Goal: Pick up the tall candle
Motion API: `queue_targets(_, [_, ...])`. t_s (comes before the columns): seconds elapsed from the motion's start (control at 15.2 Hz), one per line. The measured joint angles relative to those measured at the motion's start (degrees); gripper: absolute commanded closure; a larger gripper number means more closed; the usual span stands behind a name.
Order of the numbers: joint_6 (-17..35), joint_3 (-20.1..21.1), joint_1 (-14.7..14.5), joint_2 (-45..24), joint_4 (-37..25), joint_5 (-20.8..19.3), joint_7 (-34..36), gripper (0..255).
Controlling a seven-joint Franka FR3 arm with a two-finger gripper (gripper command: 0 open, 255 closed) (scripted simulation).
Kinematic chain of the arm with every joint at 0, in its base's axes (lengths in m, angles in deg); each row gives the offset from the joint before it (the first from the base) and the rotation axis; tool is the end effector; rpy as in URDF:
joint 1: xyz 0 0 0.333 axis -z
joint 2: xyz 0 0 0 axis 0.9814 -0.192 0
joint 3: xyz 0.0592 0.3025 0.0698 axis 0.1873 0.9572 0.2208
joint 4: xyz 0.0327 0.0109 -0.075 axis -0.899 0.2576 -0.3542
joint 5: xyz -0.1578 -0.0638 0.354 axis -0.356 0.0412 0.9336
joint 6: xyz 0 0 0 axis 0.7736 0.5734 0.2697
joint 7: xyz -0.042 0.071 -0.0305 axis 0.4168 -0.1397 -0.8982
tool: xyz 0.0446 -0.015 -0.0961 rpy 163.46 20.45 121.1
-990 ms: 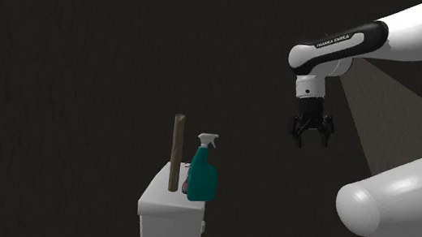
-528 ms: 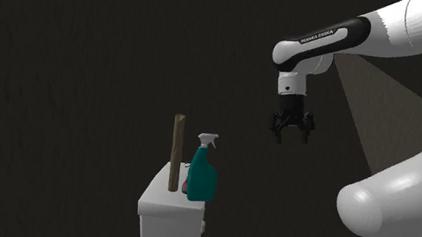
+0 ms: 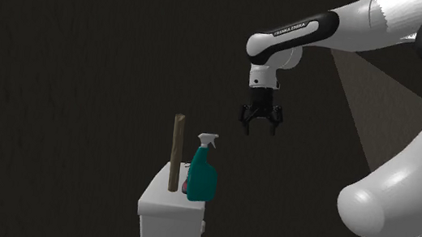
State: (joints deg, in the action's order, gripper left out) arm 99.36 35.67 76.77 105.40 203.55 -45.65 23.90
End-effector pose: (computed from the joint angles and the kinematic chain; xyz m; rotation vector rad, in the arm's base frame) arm 0.3761 0.1377 0.5752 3.0680 -0.2437 -0.0802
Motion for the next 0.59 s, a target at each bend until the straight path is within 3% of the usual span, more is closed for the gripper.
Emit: queue_targets(0.59, [1.62,8.33,-1.00,-14.71,-15.98,-0.73,12.89,0])
